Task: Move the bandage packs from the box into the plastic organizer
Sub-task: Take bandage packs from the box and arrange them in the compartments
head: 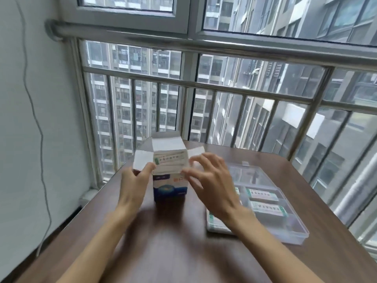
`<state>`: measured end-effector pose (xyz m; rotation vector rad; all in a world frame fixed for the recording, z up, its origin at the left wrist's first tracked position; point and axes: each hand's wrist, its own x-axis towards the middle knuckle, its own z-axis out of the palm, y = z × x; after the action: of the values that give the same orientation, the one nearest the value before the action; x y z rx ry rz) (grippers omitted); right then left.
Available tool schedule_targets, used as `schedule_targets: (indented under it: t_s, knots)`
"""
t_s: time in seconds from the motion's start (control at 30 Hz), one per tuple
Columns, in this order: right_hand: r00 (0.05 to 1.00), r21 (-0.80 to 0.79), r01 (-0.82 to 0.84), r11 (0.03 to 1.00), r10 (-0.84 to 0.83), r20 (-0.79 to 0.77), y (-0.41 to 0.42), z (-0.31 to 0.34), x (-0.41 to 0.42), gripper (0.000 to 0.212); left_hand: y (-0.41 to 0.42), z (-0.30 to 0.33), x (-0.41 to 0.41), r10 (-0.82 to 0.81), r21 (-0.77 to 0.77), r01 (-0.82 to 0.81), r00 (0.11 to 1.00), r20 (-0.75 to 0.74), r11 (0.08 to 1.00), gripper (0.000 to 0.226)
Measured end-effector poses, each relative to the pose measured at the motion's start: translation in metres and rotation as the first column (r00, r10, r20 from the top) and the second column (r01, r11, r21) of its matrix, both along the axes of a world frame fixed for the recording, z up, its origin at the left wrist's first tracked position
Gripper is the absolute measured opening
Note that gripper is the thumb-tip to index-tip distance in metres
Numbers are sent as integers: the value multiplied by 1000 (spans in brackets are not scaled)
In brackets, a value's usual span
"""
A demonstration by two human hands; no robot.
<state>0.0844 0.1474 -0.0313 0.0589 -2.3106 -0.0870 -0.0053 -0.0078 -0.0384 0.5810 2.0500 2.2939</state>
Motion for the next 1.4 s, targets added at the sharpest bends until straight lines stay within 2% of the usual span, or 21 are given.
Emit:
schedule_targets:
  t_s: [0.1, 0.17, 0.3, 0.33, 0.4, 0.47, 0.53, 0.6, 0.67, 0.7, 0.83, 0.9, 1.03, 1.13, 1.2, 1.3, 1.4]
  knots:
    - [996, 32, -15, 999, 18, -91, 4, -12, 11, 11, -5, -4, 8, 73, 26, -69, 976, -204, 997, 7]
    - [998, 21, -14, 1000, 15, -53, 4, -13, 17, 13, -6, -10, 7, 92, -22, -101, 962, -256, 995, 12]
    - [995, -70, -65, 995, 70, 72, -9, 0, 24, 28, -2, -11, 6, 131, 32, -127, 974, -187, 991, 5]
    - [990, -100, -55, 993, 68, 127, -14, 6, 23, 30, -1, -9, 8, 140, 59, -131, 975, -174, 990, 1]
    - [961, -146, 15, 989, 26, 277, -22, 17, 15, 32, 1, -8, 7, 157, 107, -144, 979, -131, 984, 9]
    - [917, -144, 88, 986, -23, 399, -29, 25, 4, 27, 1, -9, 4, 156, 133, -142, 982, -102, 981, 14]
    - [836, -71, 171, 983, -107, 538, -33, 31, -12, 17, 2, -10, 4, 136, 117, -123, 984, -113, 986, 6]
    - [718, -23, 212, 977, -140, 681, -33, 32, -29, 22, 5, -10, 4, 128, 92, -117, 983, -132, 989, 2]
    - [639, -35, 221, 975, -118, 760, -34, 31, -45, 27, 5, -11, 2, 119, 90, -108, 985, -128, 990, 9]
    - [636, -36, 210, 977, -109, 764, -34, 31, -50, 24, 5, -12, 0, 121, 99, -109, 985, -122, 989, 12]
    - [667, 14, 151, 988, -112, 737, -41, 40, -50, 8, 1, -10, -9, 141, 122, -132, 987, -71, 984, 2]
    - [678, 8, 134, 991, -98, 728, -42, 43, -45, 18, 1, -7, -8, 126, 144, -122, 992, -20, 982, 5]
    - [718, -102, 56, 993, 31, 695, -42, 49, -39, 15, -1, 2, -7, 100, 203, -120, 989, 107, 972, 7]
    - [781, -208, -53, 977, 170, 600, -38, 48, -37, 16, -6, 5, -8, 34, 225, -79, 980, 196, 971, 8]
    - [830, -327, -93, 941, 255, 496, -35, 43, -40, 9, -9, 6, -9, -15, 195, -28, 976, 217, 980, 11]
    - [889, -487, -83, 869, 286, 358, -30, 39, -45, 11, -11, 7, -9, -77, 150, 47, 976, 202, 988, 11]
    - [901, -705, -79, 705, 353, 252, -26, 46, -45, 16, -11, 8, -9, -125, 137, 102, 977, 171, 985, 14]
